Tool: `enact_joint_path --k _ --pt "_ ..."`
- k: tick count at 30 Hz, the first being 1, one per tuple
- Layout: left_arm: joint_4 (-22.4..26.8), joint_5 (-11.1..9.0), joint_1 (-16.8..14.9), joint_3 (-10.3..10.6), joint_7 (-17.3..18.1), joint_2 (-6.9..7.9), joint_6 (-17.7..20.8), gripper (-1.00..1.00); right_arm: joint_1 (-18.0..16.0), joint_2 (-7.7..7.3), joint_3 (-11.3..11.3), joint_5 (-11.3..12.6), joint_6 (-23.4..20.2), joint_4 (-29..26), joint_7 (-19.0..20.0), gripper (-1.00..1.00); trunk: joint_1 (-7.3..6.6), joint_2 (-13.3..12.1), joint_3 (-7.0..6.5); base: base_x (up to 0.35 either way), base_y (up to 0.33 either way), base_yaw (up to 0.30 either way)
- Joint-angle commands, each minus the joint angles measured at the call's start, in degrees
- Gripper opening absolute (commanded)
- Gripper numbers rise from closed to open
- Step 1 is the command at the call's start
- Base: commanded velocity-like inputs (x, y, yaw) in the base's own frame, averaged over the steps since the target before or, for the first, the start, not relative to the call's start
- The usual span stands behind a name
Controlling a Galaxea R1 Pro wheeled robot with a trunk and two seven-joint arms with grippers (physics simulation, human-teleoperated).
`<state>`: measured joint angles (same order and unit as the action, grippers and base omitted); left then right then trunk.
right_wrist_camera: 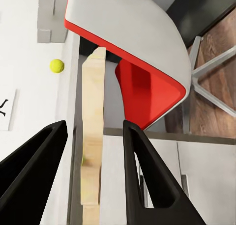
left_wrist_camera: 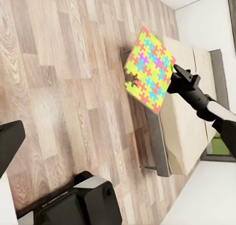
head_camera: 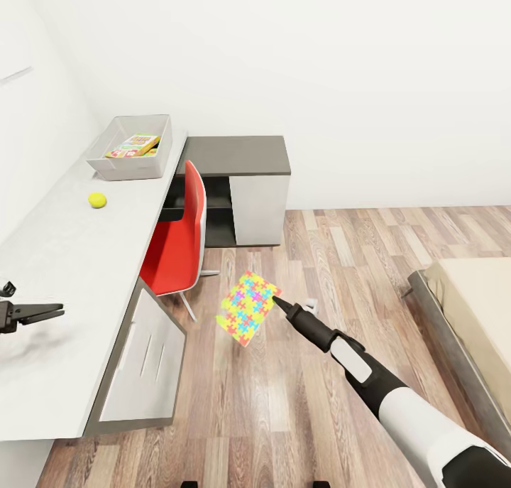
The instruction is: Put all the toys in the child's room - the three board games (two on the bed and one on the table), the two jigsaw puzzles on the table, and the tennis ball on the table - inside the toy box on the table in the child's room.
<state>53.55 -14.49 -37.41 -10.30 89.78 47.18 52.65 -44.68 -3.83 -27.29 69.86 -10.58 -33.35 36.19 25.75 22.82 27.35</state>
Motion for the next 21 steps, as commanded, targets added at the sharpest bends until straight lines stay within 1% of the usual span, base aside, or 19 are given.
enact_joint_path --k 1,5,7,9,10,11,12,13,15,16,17,20,21 --pt "0.0 0.0 0.0 0.0 0.2 -0.06 0.3 1.0 -0.1 -0.09 -0.3 0.6 -0.3 -0.2 0.1 -1.0 0.03 0.1 0.08 0.0 0.0 0.0" --pt "0.0 0.1 0.0 0.0 0.2 -0.79 0.2 1.0 -0.1 -0.16 -0.4 0.6 -0.6 -0.8 0.1 -1.0 0.03 0.1 0.08 0.045 -0.019 0.0" --pt "0.2 0.0 0.0 -0.1 0.2 -1.11 0.2 1.0 -0.4 -0.42 -0.2 0.6 -1.9 -1.0 0.0 -1.0 0.03 0.1 0.08 0.177 -0.089 0.0" --pt "0.5 -0.2 0.0 -0.4 0.2 -1.81 0.4 1.0 -1.4 -1.48 0.1 0.6 -6.9 -2.0 -0.3 -1.0 0.03 0.1 0.08 0.24 -0.092 0.0" --pt "0.6 -0.2 0.0 -0.6 0.2 -1.95 0.4 1.0 -2.0 -1.77 0.2 0.6 -8.5 -2.4 -0.4 -1.0 0.03 0.1 0.08 0.244 -0.067 0.0" --pt "0.8 -0.3 0.0 -1.0 0.2 -2.16 0.4 1.0 -3.4 -2.22 0.4 0.6 -11.7 -3.5 -0.5 -1.0 0.03 0.1 0.08 0.173 -0.043 0.0" --pt "0.9 -0.3 0.0 -1.2 0.2 -2.23 0.4 1.0 -4.2 -2.37 0.5 0.6 -13.3 -4.1 -0.6 -1.0 0.03 0.1 0.08 0.138 -0.034 0.0" --pt "1.1 -0.4 0.0 -1.8 0.2 -2.34 0.5 1.0 -6.0 -2.57 0.6 0.6 -16.2 -5.0 -0.8 -1.0 0.03 0.1 0.08 0.088 -0.022 0.0" --pt "1.3 -0.4 -0.1 -3.1 0.2 -2.45 0.5 1.0 -10.1 -2.84 0.7 0.7 -20.4 -6.2 -2.1 -1.0 0.03 0.1 0.08 0.046 -0.011 0.0" --pt "1.4 -0.4 -0.1 -3.3 0.2 -2.47 0.5 1.0 -11.1 -2.88 0.8 0.8 -21.1 -6.3 -2.6 -1.0 0.03 0.1 0.08 0.029 -0.007 0.0" --pt "1.4 -0.3 -0.1 -3.7 0.2 -2.49 0.6 1.0 -13.9 -2.92 0.8 0.9 -23.1 -6.6 -4.5 -1.0 0.03 0.1 0.08 0.015 -0.004 0.0" --pt "1.5 -0.1 -0.3 -4.2 0.2 -2.36 0.7 1.0 -16.7 -2.93 1.2 1.2 -25.4 -6.9 -7.2 -1.0 0.03 0.1 0.08 0.008 -0.002 0.0" --pt "1.5 -0.1 -0.4 -4.2 0.2 -2.23 0.9 1.0 -17.8 -2.85 2.0 1.4 -26.2 -7.0 -8.5 -1.0 0.03 0.1 0.08 0.004 -0.001 0.0"
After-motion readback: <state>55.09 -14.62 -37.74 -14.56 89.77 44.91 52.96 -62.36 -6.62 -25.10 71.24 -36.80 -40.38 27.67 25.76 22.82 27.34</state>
